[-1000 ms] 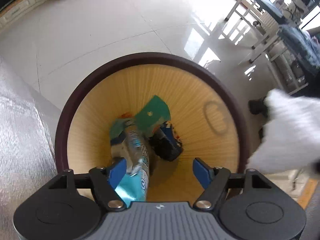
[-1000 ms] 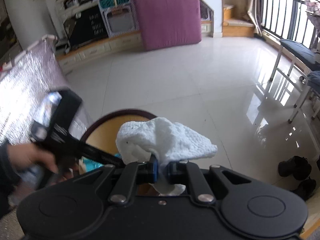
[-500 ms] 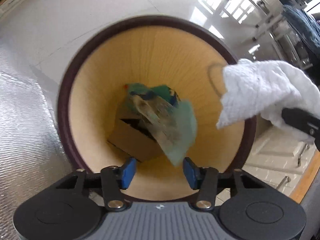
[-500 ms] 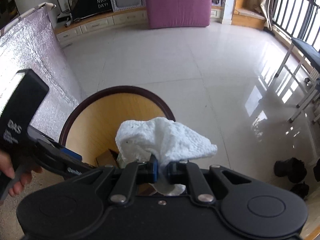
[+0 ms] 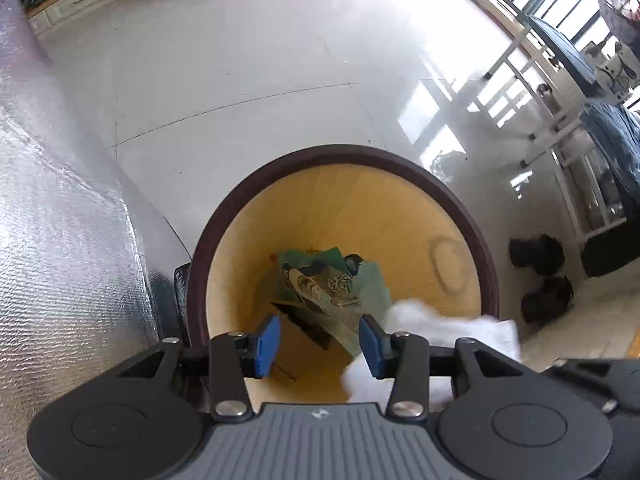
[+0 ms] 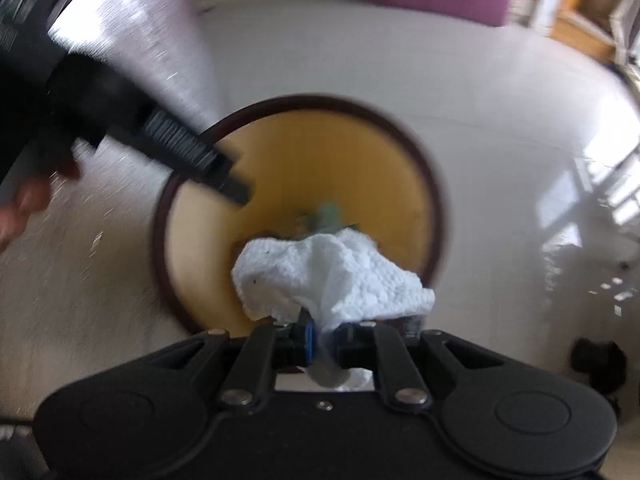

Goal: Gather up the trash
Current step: 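Open the left tool to drop the bottle while the right tool lowers the tissue into the basket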

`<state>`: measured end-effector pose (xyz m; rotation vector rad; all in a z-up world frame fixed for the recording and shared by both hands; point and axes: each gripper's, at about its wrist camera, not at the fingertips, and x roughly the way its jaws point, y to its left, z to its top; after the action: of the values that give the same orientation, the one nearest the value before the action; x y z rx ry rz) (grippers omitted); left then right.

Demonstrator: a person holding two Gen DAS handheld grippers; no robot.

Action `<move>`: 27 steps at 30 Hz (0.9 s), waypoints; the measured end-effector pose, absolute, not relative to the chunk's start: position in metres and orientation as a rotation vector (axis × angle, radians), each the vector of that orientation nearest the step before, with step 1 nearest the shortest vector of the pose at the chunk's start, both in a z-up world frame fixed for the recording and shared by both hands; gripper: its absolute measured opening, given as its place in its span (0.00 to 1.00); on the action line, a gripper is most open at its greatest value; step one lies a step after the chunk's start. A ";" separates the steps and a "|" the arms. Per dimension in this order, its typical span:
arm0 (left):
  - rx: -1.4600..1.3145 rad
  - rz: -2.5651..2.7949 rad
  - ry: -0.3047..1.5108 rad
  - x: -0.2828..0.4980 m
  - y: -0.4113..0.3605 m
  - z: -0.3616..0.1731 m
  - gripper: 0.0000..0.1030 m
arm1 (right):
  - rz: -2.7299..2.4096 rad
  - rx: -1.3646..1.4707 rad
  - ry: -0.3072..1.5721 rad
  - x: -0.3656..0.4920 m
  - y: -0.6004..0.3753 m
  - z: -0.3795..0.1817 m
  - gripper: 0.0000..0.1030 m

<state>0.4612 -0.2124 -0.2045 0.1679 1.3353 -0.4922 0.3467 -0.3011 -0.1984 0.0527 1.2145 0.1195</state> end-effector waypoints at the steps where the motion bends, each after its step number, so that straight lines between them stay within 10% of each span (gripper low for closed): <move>1: 0.163 -0.489 1.340 0.461 -0.212 -0.204 0.47 | 0.145 0.053 1.216 0.348 -0.297 -0.201 0.22; 3: 0.163 -0.483 1.342 0.452 -0.209 -0.205 0.57 | 0.140 0.038 1.218 0.349 -0.293 -0.204 0.46; 10: 0.170 -0.473 1.331 0.452 -0.209 -0.202 0.68 | 0.047 0.038 1.180 0.347 -0.302 -0.197 0.58; 21: 0.136 -0.475 1.323 0.455 -0.209 -0.200 0.68 | 0.102 0.137 1.277 0.370 -0.302 -0.234 0.46; 24: 0.127 -0.481 1.318 0.457 -0.209 -0.197 0.68 | 0.136 0.119 1.315 0.372 -0.296 -0.245 0.06; 27: 0.119 -0.478 1.312 0.457 -0.208 -0.195 0.68 | 0.127 0.101 1.223 0.366 -0.302 -0.221 0.07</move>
<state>0.4572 -0.2078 -0.1947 0.1192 1.3121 -0.4778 0.3663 -0.3022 -0.2209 0.1013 1.2232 0.1267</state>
